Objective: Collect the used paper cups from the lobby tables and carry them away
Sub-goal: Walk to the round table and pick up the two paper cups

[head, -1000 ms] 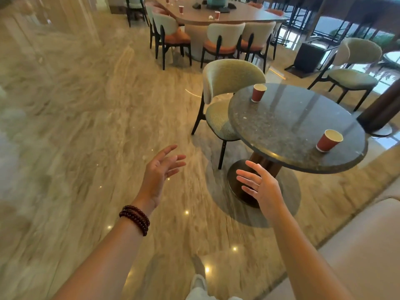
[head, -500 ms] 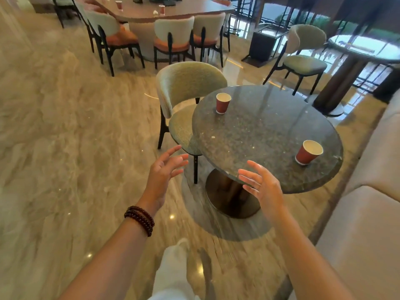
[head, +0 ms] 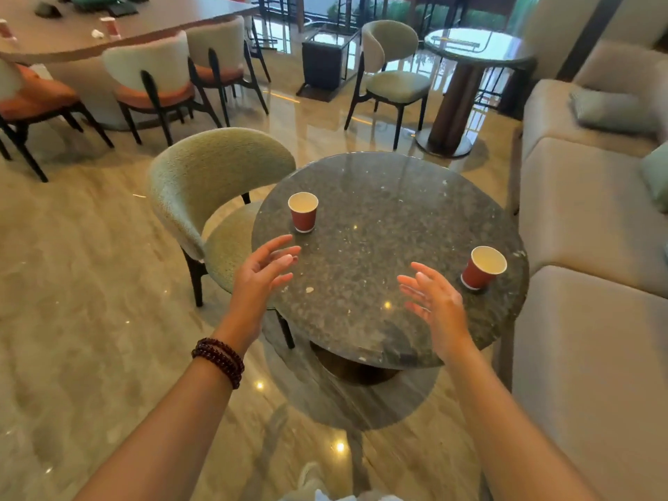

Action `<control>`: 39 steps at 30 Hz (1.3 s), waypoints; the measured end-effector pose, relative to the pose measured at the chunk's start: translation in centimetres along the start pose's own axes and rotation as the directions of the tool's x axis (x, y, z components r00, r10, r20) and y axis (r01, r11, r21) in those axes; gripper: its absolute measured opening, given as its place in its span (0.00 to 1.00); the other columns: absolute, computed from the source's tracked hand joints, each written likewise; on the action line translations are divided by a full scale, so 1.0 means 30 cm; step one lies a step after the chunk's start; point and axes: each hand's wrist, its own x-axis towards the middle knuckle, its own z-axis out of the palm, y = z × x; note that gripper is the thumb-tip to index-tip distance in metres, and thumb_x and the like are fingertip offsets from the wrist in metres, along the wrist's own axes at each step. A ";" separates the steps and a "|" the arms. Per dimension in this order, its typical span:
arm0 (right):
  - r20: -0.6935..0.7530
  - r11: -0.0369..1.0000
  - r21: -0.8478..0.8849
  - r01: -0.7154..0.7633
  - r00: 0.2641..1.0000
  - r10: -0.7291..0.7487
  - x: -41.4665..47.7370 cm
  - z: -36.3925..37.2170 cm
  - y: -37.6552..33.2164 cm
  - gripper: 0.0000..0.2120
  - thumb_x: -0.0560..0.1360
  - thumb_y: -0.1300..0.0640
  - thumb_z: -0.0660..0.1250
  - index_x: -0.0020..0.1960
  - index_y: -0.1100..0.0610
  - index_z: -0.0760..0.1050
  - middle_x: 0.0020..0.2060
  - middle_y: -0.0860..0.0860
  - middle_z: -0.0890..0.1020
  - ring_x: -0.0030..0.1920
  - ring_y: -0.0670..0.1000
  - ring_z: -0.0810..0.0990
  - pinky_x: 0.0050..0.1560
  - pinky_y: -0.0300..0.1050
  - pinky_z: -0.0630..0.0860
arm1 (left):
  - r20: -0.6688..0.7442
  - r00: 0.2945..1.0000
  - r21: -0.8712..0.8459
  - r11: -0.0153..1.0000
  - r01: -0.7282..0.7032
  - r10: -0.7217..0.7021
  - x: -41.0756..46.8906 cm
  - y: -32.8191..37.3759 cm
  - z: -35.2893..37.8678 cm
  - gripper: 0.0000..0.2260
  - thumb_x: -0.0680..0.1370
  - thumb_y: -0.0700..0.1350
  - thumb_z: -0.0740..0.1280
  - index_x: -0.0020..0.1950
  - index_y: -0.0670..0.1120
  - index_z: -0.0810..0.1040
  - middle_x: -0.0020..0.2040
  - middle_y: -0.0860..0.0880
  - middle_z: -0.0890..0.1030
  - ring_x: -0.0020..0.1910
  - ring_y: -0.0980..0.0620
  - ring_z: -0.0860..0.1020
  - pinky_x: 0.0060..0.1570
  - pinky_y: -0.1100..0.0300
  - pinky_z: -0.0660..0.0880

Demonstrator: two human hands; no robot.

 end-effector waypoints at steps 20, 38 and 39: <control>-0.525 0.816 -0.521 -0.251 0.848 -0.074 0.588 -0.384 0.058 0.51 0.65 0.53 0.77 0.76 0.50 0.46 0.74 0.57 0.56 0.72 0.62 0.58 0.68 0.57 0.60 | 0.137 0.974 0.017 0.984 0.178 -0.178 0.524 -0.189 0.242 0.16 0.75 0.42 0.65 0.62 0.50 0.77 0.57 0.47 0.82 0.57 0.49 0.80 0.57 0.52 0.73; -0.279 0.863 -0.502 0.052 0.935 -0.219 0.799 -0.162 0.010 0.46 0.65 0.62 0.77 0.72 0.54 0.52 0.68 0.57 0.63 0.65 0.55 0.67 0.60 0.43 0.64 | -0.279 0.950 -0.012 0.989 0.145 -0.143 0.707 -0.245 0.186 0.12 0.74 0.33 0.67 0.52 0.49 0.79 0.45 0.47 0.83 0.47 0.53 0.81 0.47 0.62 0.77; -0.243 0.865 -0.498 0.064 0.947 -0.210 0.811 -0.139 0.004 0.46 0.65 0.62 0.77 0.72 0.53 0.52 0.68 0.58 0.63 0.65 0.55 0.67 0.60 0.44 0.64 | -0.342 0.930 0.013 0.989 0.147 -0.134 0.717 -0.256 0.171 0.13 0.74 0.32 0.66 0.52 0.49 0.78 0.44 0.48 0.82 0.45 0.54 0.80 0.47 0.62 0.76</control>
